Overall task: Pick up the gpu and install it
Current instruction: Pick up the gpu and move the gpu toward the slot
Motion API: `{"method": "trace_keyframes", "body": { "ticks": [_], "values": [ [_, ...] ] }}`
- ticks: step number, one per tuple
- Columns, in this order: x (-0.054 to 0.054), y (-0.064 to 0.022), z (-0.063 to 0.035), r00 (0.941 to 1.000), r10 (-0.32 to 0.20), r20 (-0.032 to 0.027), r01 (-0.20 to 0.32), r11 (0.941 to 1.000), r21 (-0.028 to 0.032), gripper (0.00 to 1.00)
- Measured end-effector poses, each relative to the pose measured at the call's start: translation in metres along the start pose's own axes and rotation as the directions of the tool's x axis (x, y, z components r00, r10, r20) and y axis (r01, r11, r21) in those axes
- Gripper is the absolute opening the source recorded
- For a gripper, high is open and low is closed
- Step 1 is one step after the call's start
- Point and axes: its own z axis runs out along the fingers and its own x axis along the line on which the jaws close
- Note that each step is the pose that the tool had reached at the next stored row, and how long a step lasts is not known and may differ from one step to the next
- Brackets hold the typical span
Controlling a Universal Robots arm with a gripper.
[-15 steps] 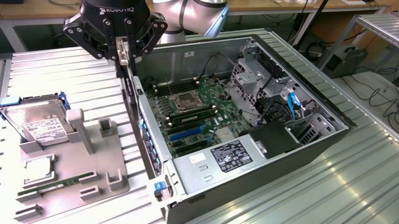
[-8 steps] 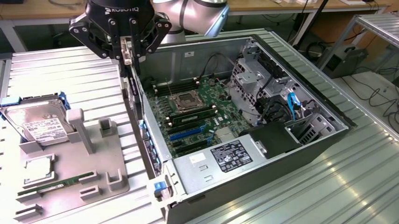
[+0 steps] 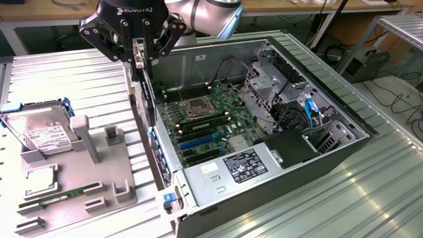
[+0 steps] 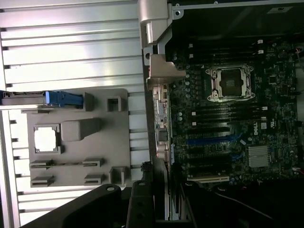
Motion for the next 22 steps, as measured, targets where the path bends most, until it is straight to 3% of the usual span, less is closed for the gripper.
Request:
{"method": "trace_keyframes", "body": {
  "ticks": [22],
  "values": [
    [-0.021, 0.0016, 0.0006, 1.0000, 0.000, -0.0001, 0.000, 1.0000, 0.0001, 0.27]
  ]
}}
